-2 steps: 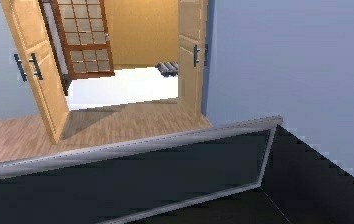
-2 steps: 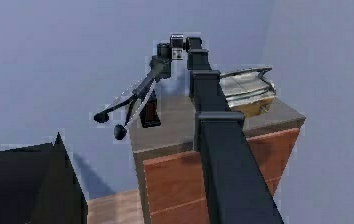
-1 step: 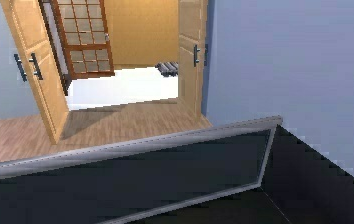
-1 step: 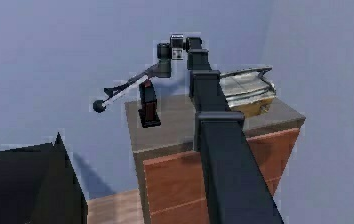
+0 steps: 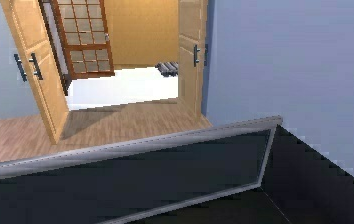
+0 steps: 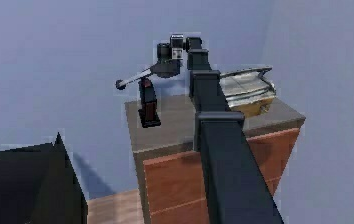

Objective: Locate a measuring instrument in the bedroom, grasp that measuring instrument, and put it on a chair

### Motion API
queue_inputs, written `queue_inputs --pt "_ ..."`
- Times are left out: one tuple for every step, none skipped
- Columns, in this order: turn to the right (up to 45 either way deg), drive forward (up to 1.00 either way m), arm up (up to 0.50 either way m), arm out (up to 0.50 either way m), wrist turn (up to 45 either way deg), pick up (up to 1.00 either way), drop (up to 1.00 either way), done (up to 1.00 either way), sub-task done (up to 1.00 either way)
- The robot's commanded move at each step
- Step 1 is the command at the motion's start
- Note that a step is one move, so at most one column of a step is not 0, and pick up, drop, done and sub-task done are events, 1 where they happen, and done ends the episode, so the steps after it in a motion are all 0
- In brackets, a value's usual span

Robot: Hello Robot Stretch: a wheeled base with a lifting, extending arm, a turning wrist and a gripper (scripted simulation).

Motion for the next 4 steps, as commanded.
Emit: queue_inputs --pt "0.0 0.0 0.0 0.0 12.0 0.0 0.0 0.0 0.0" --pt "0.0 0.0 -0.1 0.0 0.0 0.0 0.0 0.0 0.0" --pt "0.0 0.0 0.0 0.0 0.0 1.0 0.0 0.0 0.0" --pt "0.0 0.0 0.1 0.0 0.0 0.0 0.0 0.0 0.0"
